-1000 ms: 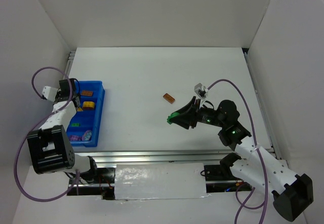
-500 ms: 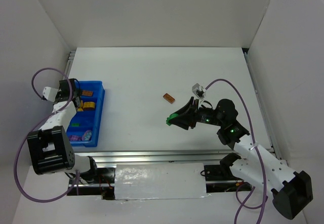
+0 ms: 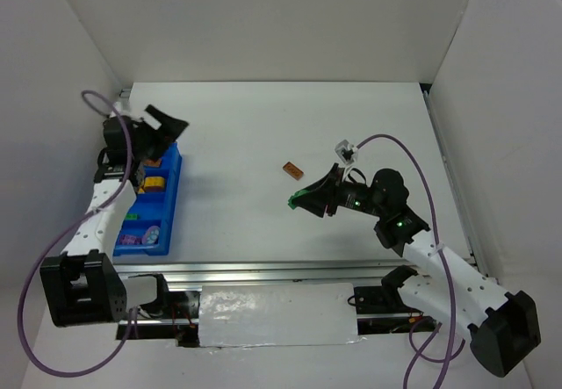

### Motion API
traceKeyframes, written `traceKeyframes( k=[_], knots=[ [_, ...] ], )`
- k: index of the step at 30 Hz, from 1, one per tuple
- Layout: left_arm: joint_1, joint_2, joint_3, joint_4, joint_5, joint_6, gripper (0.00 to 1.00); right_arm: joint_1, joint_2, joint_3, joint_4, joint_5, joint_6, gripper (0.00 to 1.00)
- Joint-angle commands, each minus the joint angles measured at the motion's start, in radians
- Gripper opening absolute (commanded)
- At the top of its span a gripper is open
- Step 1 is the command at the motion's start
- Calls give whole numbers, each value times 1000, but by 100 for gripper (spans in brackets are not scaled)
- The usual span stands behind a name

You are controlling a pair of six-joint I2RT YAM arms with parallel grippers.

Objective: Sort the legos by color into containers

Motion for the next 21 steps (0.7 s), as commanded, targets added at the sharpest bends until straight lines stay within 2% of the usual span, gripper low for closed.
traceKeyframes(
  k=[1, 3, 4, 5, 7, 8, 13, 18, 21],
  knots=[
    [-222, -53, 8, 212, 503, 151, 100, -18, 28, 52, 63, 11, 67, 0],
    [-335, -72, 44, 202, 565, 248, 100, -22, 42, 62, 108, -65, 107, 0],
    [-428, -83, 54, 211, 612, 274, 99, -22, 51, 72, 123, -93, 122, 0],
    [-465, -89, 61, 208, 685, 302, 98, -22, 54, 76, 158, -119, 154, 0],
    [-524, -107, 68, 215, 733, 311, 98, -22, 54, 82, 197, -201, 179, 0],
    [-569, -131, 58, 269, 796, 306, 97, -23, 51, 84, 238, -225, 211, 0],
    [-682, -210, 20, 289, 819, 351, 94, -23, 20, 111, 254, -279, 248, 0],
    [-732, -213, -24, 424, 896, 259, 95, -23, 8, 131, 249, -290, 259, 0],
    [-795, -199, -3, 334, 858, 306, 94, -22, 0, 138, 255, -282, 270, 0]
  ],
)
